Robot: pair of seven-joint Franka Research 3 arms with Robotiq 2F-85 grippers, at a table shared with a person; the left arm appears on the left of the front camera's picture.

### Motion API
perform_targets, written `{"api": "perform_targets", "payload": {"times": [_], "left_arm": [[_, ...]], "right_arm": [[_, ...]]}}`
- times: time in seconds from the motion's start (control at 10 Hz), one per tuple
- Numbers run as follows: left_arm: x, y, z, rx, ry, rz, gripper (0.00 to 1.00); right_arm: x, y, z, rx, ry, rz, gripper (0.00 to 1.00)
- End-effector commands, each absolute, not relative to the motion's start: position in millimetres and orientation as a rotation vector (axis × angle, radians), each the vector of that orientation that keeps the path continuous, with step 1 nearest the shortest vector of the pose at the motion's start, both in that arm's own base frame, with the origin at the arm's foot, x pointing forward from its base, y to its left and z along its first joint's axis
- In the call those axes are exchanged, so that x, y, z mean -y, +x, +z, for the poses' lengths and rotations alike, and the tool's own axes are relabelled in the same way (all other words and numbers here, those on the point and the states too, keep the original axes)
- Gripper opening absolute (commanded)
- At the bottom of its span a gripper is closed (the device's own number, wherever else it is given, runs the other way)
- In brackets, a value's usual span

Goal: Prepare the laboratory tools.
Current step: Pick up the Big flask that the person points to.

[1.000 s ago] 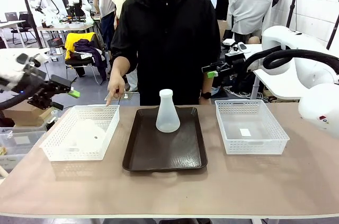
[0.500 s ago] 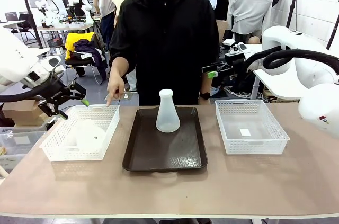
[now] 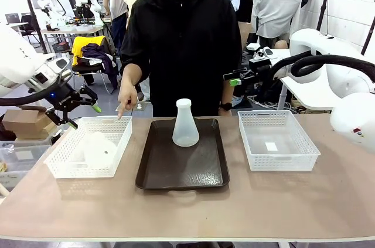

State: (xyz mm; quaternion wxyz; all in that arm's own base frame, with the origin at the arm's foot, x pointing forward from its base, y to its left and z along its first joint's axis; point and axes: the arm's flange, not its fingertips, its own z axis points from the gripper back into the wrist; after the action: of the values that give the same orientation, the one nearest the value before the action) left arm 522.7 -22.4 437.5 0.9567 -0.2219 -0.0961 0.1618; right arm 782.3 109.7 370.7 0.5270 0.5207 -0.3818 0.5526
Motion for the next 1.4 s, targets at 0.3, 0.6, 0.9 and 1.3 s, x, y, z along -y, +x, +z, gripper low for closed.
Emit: {"api": "perform_targets", "payload": {"times": [0.3,0.6,0.9,1.3], "left_arm": [[37,532,435,0.126,-0.358,0.501,1.0],[63,555,430,0.034,-0.16,0.499,1.0],[74,568,415,0.053,-0.079,0.506,1.0],[68,583,386,0.109,-0.098,0.543,1.0]], "right_arm": [[-110,782,371,0.906,1.242,1.339,1.0],[-110,782,371,0.906,1.242,1.339,1.0],[-110,782,371,0.906,1.242,1.339,1.0],[-110,782,371,0.906,1.242,1.339,1.0]]}}
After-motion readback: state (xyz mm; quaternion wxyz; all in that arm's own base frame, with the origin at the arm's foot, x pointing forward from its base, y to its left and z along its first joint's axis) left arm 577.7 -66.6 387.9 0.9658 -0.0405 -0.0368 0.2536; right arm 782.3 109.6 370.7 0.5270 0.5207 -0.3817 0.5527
